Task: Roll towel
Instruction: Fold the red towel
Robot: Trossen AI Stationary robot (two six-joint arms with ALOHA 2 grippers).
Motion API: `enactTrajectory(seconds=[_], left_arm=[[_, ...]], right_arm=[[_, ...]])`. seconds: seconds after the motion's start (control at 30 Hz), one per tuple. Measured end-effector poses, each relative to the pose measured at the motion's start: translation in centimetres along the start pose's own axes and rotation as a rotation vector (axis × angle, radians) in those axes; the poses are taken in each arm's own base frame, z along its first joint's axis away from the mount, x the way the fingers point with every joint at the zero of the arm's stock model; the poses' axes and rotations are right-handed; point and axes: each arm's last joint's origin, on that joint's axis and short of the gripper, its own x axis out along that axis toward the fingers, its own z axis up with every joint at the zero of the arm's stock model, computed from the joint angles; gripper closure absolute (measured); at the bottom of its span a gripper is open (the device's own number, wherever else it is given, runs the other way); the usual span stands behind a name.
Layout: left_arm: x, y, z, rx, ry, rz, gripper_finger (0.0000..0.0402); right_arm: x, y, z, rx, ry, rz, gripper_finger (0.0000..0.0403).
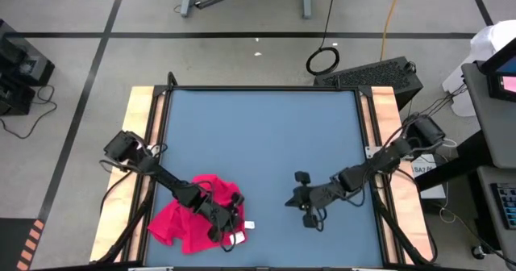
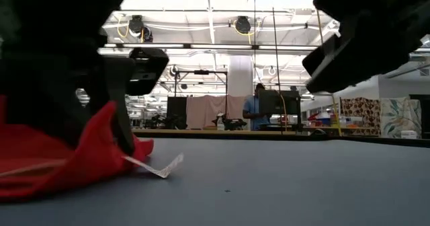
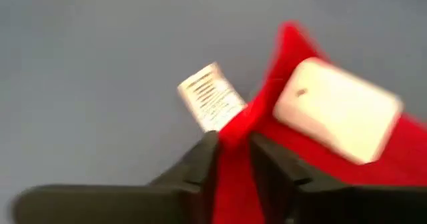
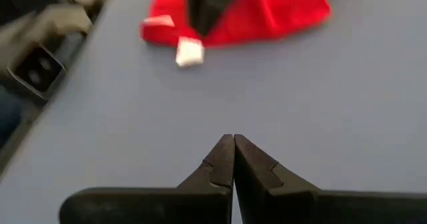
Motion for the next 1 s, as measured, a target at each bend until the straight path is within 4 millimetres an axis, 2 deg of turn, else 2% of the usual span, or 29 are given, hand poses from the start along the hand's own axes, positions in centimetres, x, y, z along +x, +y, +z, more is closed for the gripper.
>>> enactTrajectory(seconds=[0.1,0.23,0.37,0.47,0.67,0.8,1.0], left_arm=[[0.1,1.1,-0.2,-0.016,0.001,0.026,0.0392],[0.0,2.2,0.0,0.007,-0.011,0.055,0.0390],[0.0,3.3,1.4,0.045,-0.039,0.111,0.0398],[-0.2,5.0,2.6,0.012,-0.048,0.241,0.0396],[-1.3,9.7,5.1,-0.106,0.006,0.651,0.0399],[-2.1,11.9,5.8,-0.117,0.115,0.760,0.0400],[-3.2,14.2,7.0,-0.135,0.176,0.898,0.0400]], right_arm=[[0.6,0.5,-0.1,-0.049,-0.048,0.009,0.0403],[0.8,0.6,0.0,-0.081,-0.077,0.014,0.0403],[0.8,0.4,0.1,-0.071,-0.080,0.006,0.0403],[0.8,0.3,0.3,-0.008,-0.112,-0.051,0.0403],[0.5,-0.3,1.2,0.066,-0.268,-0.294,0.0403],[-0.3,-0.9,1.4,0.063,-0.292,-0.470,0.0402],[-2.1,-1.2,1.6,0.112,-0.232,-0.471,0.0370]])
